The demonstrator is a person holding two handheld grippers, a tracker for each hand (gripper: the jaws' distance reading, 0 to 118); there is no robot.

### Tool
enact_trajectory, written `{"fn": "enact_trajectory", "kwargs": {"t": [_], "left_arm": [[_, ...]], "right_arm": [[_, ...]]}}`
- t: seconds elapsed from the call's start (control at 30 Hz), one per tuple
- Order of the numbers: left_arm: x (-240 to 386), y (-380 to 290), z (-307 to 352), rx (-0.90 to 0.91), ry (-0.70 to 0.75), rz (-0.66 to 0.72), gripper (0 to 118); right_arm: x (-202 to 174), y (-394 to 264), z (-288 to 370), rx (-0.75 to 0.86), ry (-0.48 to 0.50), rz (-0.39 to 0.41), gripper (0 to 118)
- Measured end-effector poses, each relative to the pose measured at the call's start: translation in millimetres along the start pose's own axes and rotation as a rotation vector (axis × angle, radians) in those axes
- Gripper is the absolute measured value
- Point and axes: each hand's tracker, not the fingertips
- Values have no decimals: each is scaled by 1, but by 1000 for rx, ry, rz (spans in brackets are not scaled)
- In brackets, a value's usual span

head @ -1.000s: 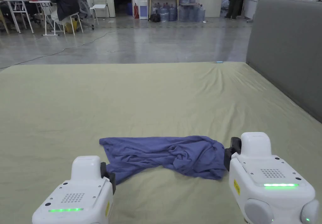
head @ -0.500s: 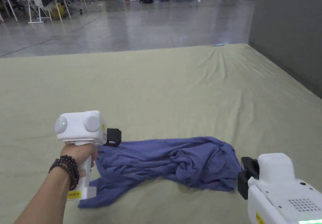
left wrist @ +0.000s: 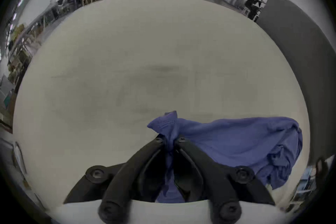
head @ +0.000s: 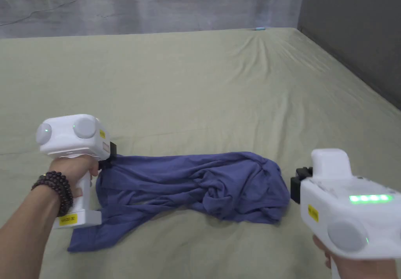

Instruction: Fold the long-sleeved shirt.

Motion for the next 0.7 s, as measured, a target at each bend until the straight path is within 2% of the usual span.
{"fn": "enact_trajectory", "kwargs": {"t": [0.03, 0.07, 0.1, 0.13, 0.17, 0.27, 0.37, 0.4, 0.43, 0.47, 0.5, 0.53, 0.57, 0.6, 0.63, 0.67, 0.7], "left_arm": [[2, -1, 8, 9, 3, -7, 0], [3, -2, 16, 19, -7, -1, 0], [-3, 4, 13, 33, -20, 6, 0], [-3, 4, 19, 44, -34, 22, 0], [-2, 3, 24, 44, -42, 22, 0], [-3, 0, 33, 54, -45, 18, 0], [-2, -1, 35, 54, -48, 2, 0], [-3, -3, 36, 57, -51, -3, 0], [-3, -4, 38, 58, -55, -7, 0], [-4, -5, 39, 57, -61, -10, 0], [-5, -6, 41, 58, -65, -13, 0], [-5, -7, 42, 59, -65, -18, 0], [-7, -7, 44, 61, -64, -22, 0], [-8, -8, 47, 74, -62, -24, 0], [-9, -8, 49, 90, -65, -33, 0], [-11, -9, 54, 108, -71, -48, 0], [-11, -9, 60, 160, -68, -53, 0]], "right_arm": [[6, 11, -9, -47, 1, -37, 4], [15, 20, -21, -99, 55, -92, 41], [20, 27, -32, -161, 90, -109, 79], [22, 33, -49, -254, 133, -86, 106], [22, 38, -66, -343, 156, -33, 115], [19, 43, -107, -427, 147, 5, 114], [-2, 34, -138, -555, 58, 42, 112], [-5, 30, -148, -573, 67, 45, 103], [-9, 26, -157, -594, 71, 46, 83], [-15, 20, -159, -601, 110, 15, 49], [-18, 16, -162, -604, 169, -7, 48], [-23, 14, -160, -583, 99, 53, 45], [-25, 17, -152, -565, 111, 106, 25], [-24, 20, -145, -552, 111, 123, 8], [-19, 24, -138, -540, 138, 118, 8], [-12, 30, -131, -511, 205, 31, 8], [-8, 35, -123, -482, 207, -6, 8]]}}
